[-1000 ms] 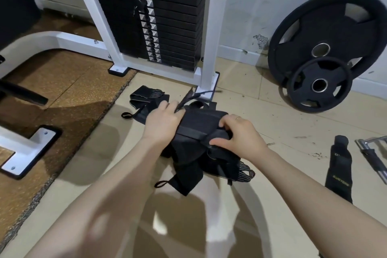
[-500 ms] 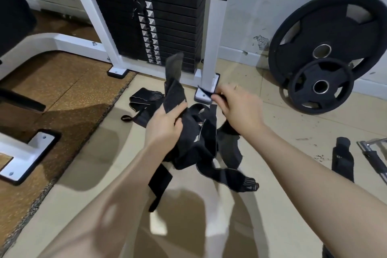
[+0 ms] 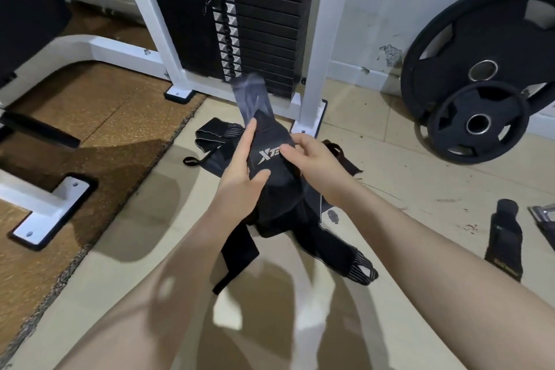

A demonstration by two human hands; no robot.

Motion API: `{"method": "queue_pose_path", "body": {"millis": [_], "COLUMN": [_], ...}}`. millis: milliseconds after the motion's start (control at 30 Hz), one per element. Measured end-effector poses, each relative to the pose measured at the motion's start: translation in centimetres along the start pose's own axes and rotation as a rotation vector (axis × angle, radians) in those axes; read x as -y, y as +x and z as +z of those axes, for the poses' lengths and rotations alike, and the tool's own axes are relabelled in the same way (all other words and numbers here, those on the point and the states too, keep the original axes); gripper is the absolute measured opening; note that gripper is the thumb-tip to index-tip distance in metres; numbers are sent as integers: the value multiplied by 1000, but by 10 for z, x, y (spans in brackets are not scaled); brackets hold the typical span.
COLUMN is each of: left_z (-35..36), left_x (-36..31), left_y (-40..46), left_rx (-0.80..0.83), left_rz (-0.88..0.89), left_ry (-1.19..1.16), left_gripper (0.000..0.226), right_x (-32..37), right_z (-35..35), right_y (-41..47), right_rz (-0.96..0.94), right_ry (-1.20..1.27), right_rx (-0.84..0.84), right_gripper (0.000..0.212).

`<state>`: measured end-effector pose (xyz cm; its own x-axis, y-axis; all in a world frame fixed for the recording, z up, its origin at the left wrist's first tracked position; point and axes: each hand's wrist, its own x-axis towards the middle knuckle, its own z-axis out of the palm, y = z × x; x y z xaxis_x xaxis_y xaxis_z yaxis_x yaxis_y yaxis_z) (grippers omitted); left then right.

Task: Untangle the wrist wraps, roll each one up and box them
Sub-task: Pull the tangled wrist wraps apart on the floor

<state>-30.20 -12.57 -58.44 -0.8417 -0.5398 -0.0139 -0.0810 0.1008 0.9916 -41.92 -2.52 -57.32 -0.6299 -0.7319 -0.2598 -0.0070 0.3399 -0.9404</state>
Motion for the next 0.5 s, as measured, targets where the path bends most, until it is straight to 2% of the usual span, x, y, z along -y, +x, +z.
{"method": "queue_pose_path", "body": {"millis": [100,167,233,267,433,500], "left_z": [14,24,33,36,39,43], "left_x": [-6,-11,-19,-24,-32,-37], "left_y": [-2,-4,-6,-8,-11,-18], "left_rx": [-140,-162,-46,15,301,316], "left_rz": [-109,-212,-262,-287,-323,-332], "left_ry": [-314,-437,-471,-468,-354,-398], "left_gripper": [95,76,38,30,30,28], "right_x": [-5,-3,3,8,16,17], "right_z": [-4,-11,-19,-23,-48,-56], "right_y": [-14,-21,-25,-29,-40,-46], "right_rz": [-52,-94,-115,-111,-80,-89], "right_ry": [87,224,395,476,652,667], "right_rx": [-87,-141,-154,-157,-157,-123], "right_gripper": [21,17,16,16,23,27]}}
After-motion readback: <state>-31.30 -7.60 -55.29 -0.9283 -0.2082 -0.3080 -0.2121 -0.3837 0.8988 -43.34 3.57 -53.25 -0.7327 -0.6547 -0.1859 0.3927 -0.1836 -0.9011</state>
